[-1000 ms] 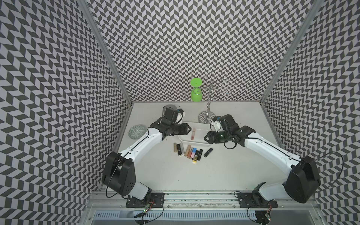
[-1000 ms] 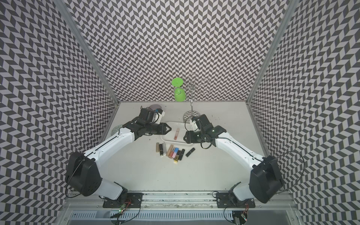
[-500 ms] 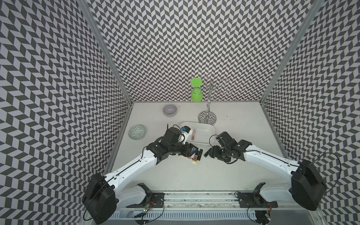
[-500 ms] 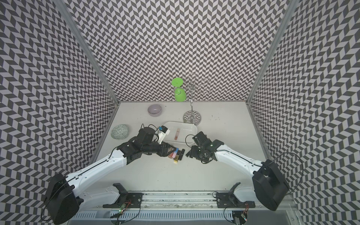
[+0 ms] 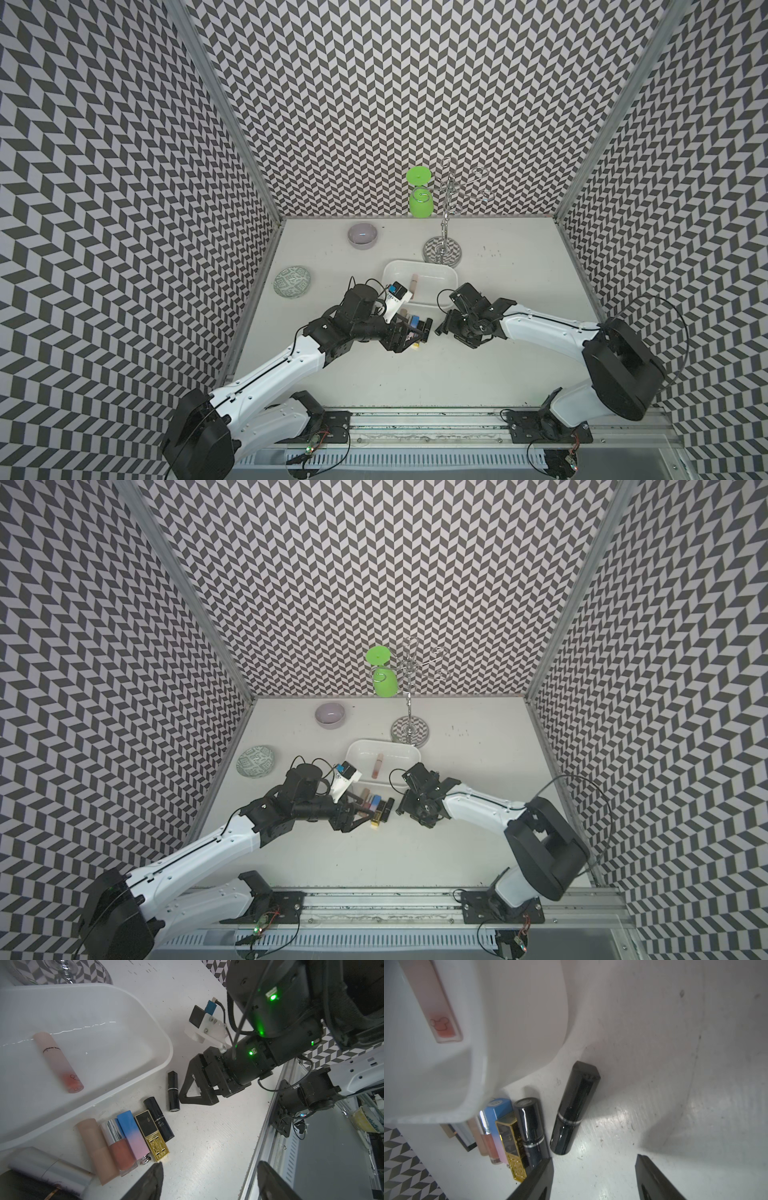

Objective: Put the lipstick into the storage box
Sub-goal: Pick up the lipstick at the center of the board.

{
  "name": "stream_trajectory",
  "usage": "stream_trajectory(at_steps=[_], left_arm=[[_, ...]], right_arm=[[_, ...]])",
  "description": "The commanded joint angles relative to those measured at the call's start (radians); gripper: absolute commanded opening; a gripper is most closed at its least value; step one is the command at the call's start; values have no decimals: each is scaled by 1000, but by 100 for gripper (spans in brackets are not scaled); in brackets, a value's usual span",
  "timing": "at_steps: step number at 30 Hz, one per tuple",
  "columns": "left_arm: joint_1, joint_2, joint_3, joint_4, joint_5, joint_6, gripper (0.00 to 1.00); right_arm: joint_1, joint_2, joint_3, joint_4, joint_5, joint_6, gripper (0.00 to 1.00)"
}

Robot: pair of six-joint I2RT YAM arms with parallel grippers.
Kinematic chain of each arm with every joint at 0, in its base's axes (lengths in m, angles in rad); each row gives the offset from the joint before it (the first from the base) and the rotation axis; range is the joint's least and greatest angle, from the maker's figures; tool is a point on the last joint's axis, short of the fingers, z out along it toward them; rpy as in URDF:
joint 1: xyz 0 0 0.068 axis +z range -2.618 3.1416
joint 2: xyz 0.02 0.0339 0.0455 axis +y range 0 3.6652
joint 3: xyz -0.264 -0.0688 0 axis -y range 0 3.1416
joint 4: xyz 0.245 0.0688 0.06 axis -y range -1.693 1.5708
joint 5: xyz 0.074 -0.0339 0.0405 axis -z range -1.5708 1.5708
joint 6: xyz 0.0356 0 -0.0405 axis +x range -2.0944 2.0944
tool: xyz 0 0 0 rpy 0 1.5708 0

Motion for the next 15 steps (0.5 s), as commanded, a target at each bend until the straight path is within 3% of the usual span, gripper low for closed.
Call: stream_trajectory(at_steps=[1, 15], left_arm=[[-4, -26, 3, 25, 19, 59, 78], [-3, -2, 32, 7, 26, 109, 81]], right_arm=[[7, 29, 51, 16, 53, 16, 67], [23, 194, 146, -50, 90, -35, 67]])
